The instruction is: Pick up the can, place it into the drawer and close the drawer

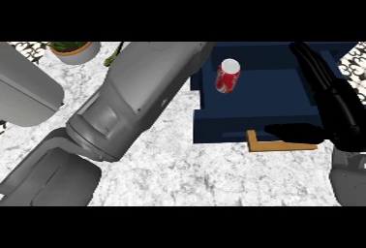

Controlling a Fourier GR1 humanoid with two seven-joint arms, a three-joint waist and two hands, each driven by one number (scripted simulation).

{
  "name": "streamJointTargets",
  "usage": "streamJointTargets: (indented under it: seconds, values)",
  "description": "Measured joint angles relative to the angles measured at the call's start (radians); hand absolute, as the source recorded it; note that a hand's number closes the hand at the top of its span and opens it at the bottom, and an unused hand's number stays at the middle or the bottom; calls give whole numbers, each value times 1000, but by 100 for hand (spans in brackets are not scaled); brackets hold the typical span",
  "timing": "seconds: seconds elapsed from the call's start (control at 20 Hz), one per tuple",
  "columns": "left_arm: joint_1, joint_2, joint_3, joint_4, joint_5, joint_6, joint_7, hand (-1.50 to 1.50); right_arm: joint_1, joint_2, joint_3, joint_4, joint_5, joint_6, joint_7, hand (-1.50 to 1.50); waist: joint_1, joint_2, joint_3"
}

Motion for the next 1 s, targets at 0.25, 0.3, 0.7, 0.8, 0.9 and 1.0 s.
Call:
streamJointTargets:
  seconds: [0.25,0.3,0.7,0.8,0.9,1.0]
  values:
    - [14,10,12,-3,0,-32,-2,-150,-82,26,56,224,149,-95,-48,-150,25,-3,0]
    - [16,15,18,-5,2,-40,0,-150,-99,35,63,275,172,-120,-65,-150,31,-3,0]
    - [48,67,24,-43,-24,-56,26,-150,-260,107,53,637,288,-301,-137,-150,54,-10,-1]
    - [60,84,22,-59,-30,-64,39,-150,-299,121,40,730,316,-361,-149,-150,63,-12,-1]
    - [71,102,22,-78,-34,-75,52,-150,-344,133,22,821,340,-419,-152,-150,71,-12,-1]
    - [97,118,17,-102,-40,-87,62,-150,-391,142,0,899,357,-474,-152,-150,80,-13,-1]
